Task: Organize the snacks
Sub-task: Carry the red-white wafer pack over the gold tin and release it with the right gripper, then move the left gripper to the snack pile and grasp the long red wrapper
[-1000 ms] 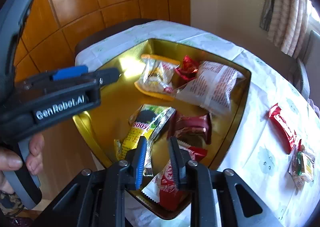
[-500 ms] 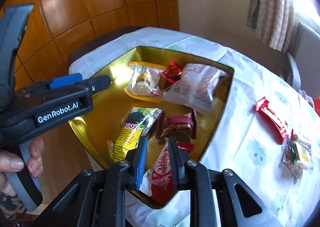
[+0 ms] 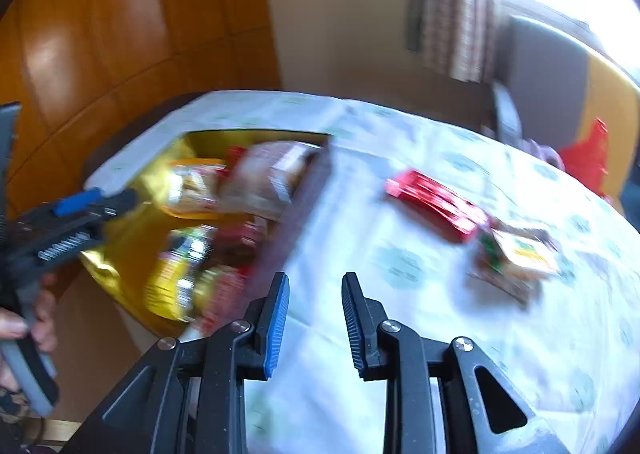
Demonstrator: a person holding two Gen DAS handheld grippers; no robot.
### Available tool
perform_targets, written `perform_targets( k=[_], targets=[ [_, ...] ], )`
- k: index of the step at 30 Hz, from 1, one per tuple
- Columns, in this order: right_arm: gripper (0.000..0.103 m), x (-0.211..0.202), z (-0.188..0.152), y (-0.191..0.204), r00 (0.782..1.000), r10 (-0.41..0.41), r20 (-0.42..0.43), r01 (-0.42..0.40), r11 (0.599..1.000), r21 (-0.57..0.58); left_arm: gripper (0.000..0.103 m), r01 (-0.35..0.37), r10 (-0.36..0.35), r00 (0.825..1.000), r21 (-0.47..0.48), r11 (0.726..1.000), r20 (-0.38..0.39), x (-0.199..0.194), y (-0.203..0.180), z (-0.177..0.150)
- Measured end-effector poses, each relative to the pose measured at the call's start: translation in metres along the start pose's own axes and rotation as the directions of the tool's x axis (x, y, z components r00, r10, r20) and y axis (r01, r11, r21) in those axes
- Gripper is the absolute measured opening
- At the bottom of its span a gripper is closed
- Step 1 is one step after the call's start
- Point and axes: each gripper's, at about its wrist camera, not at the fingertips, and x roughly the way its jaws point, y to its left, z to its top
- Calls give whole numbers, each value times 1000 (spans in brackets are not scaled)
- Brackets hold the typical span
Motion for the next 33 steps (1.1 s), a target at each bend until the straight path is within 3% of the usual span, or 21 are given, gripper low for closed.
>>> perform_targets(
  k=[8,16,33],
  targets=[
    [27,-3,-34,-66,988,-137,-65,144,982,123,62,24,-24,1000,52,998,5,-6,-20,-1],
    [27,-4,-58,-107,973,-207,-103,223,957,184,62,53,-54,999,126,991,3,-10,-49,1],
    [28,3,-79,-126,974,-187,-130,214,946,242,62,116,-115,993,256,960,-18,-11,-108,4]
  ],
)
